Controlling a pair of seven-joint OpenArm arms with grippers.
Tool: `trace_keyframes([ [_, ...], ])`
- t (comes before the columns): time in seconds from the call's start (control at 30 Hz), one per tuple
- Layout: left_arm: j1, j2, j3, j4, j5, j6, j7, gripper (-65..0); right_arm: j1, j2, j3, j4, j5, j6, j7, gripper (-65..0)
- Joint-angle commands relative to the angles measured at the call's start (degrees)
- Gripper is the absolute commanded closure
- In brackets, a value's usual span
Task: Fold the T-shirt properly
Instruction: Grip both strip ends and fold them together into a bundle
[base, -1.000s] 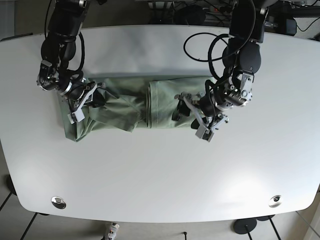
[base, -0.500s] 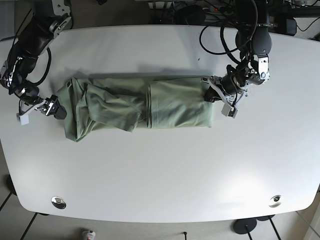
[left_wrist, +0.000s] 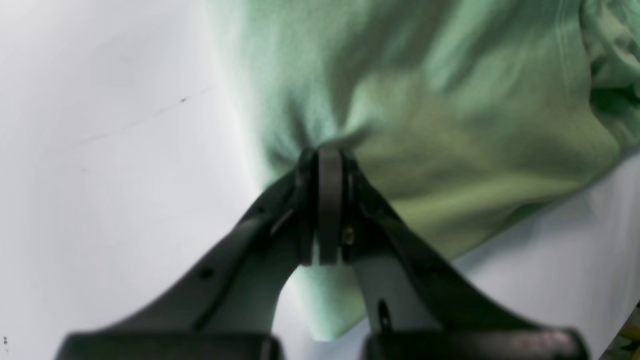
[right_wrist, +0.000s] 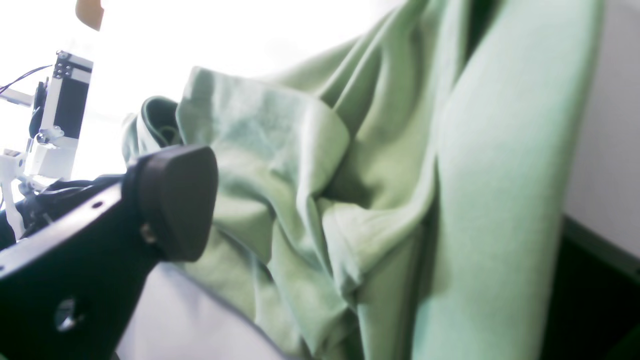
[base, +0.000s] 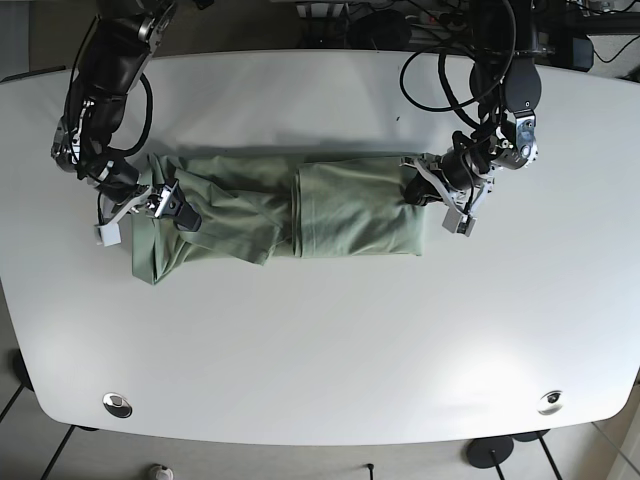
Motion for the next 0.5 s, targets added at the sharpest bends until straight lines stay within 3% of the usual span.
trace_keyframes([
  [0.03,-0.5,-0.3,-0.1,0.5,0.4,0.0,0.4,0.0,0.3,0.7,-0.3,0.2,-2.5,-1.01,-1.0,-54.5],
  [0.07,-0.5,-0.3,-0.1,0.5,0.5,0.0,0.4,0.0,0.3,0.7,-0.3,0.2,-2.5,-1.01,-0.1,-45.5],
  [0.1,-0.5,-0.3,-0.1,0.4,0.5,0.0,0.4,0.0,0.3,0.7,-0.3,0.2,-2.5,-1.01,0.7,-28.5],
  [0.13,-0.5,-0.2,-0.1,0.4,0.5,0.0,0.4,0.0,0.3,0.8,-0.4,0.2,-2.5,-1.01,1.0,-16.6],
  [0.17,-0.5,-0.2,-0.1,0.4,0.5,0.0,0.4,0.0,0.3,0.8,-0.5,0.5,-2.5,-1.01,1.0,-5.9],
  [0.2,-0.5,-0.2,0.0,0.4,0.5,0.0,0.4,0.0,0.3,0.8,-0.5,2.1,-2.5,-1.01,1.0,-0.6],
  [0.27,-0.5,-0.1,0.1,0.4,0.6,0.0,0.4,0.0,-1.0,0.6,-0.5,9.2,-2.5,-1.01,1.0,-4.3],
  [0.37,-0.5,-0.1,0.2,0.4,0.6,0.0,0.4,0.0,-4.3,0.3,-0.5,21.5,-2.4,-1.01,0.7,-2.1],
  [0.5,-0.5,0.4,0.2,0.4,0.6,0.0,0.4,0.0,-9.2,0.3,-4.2,36.2,-2.3,-4.66,0.7,-2.1],
])
